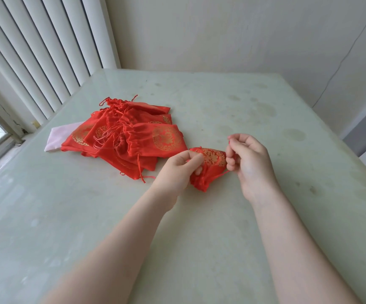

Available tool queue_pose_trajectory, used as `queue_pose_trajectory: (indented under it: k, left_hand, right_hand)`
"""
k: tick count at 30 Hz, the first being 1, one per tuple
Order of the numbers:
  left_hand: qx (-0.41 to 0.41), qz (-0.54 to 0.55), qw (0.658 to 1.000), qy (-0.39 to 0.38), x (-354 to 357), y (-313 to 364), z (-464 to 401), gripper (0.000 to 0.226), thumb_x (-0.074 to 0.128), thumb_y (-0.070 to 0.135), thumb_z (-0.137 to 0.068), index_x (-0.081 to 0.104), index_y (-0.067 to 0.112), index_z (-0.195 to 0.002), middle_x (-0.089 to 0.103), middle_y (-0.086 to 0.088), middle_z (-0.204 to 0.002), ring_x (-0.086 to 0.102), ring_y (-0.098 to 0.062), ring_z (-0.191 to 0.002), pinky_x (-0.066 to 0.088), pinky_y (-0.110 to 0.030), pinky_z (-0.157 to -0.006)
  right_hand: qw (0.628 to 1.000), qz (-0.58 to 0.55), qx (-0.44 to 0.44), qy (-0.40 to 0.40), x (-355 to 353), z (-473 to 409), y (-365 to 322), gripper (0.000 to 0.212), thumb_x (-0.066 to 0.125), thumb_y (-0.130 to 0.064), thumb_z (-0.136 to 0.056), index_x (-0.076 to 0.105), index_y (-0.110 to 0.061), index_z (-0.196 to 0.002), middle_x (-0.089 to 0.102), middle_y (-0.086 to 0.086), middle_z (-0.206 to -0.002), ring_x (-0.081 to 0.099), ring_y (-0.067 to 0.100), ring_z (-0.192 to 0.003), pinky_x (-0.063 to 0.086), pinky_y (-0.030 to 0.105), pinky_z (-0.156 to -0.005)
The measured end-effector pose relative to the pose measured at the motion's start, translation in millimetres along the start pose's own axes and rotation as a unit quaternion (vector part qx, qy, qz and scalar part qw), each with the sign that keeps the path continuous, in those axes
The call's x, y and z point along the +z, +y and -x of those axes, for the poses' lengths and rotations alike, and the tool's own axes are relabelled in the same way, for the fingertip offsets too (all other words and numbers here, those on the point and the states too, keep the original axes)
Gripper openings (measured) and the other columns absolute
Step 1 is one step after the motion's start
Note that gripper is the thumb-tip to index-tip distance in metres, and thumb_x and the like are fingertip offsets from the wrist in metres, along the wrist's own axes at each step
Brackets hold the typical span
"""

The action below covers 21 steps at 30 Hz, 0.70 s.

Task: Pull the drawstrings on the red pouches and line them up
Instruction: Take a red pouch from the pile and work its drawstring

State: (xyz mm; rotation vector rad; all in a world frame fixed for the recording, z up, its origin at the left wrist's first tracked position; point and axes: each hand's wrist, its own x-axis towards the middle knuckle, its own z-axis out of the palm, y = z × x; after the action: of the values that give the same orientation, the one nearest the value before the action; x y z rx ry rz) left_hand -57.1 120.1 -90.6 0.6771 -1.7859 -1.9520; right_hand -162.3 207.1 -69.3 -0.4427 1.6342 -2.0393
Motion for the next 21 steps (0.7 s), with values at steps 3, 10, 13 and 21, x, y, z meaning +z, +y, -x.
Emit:
queue_pose_trajectory:
  k: [3,10,13,21]
  left_hand:
    - [0.046,-0.162,0.985,0.036,4,-5,0,0.029,0.057,0.018,-0.090,0.052,0.018,-0.061,0.048,0.010,-0.051,0.041,-0.007,-0.050,0.036,-0.023,-0.053]
    - [0.090,-0.316,0.944,-0.020,3,-6,3,0.019,0.052,0.015,-0.086,0.055,0.015,-0.067,0.060,-0.003,-0.060,0.057,-0.017,-0.059,0.042,-0.023,-0.058]
    - [0.095,-0.334,0.936,-0.060,2,-3,4,0.018,0.048,0.020,-0.080,0.057,0.005,-0.074,0.061,-0.005,-0.064,0.054,-0.016,-0.062,0.035,-0.012,-0.057]
    - [0.066,-0.247,0.966,-0.046,-3,-3,1,0.033,0.044,0.020,-0.098,0.056,0.023,-0.067,0.048,0.011,-0.060,0.043,0.003,-0.049,0.034,-0.014,-0.054]
  right_hand:
    - [0.995,0.005,-0.077,-0.068,6,10,-6,0.019,0.046,-0.001,-0.093,0.054,-0.015,-0.084,0.057,-0.006,-0.056,0.052,0.007,-0.054,0.041,0.017,-0.054]
    - [0.981,0.062,-0.126,-0.136,17,19,0,0.021,0.050,0.002,-0.091,0.057,-0.015,-0.082,0.067,-0.006,-0.062,0.051,0.002,-0.049,0.041,0.013,-0.052]
    - [0.978,0.052,-0.119,-0.162,18,18,4,0.025,0.044,0.004,-0.093,0.058,-0.016,-0.086,0.069,-0.004,-0.070,0.057,0.008,-0.061,0.048,0.018,-0.060]
    - [0.955,0.172,-0.161,-0.178,10,12,4,0.052,0.043,0.007,-0.091,0.046,-0.037,-0.118,0.055,-0.004,-0.118,0.054,0.001,-0.070,0.044,0.011,-0.066]
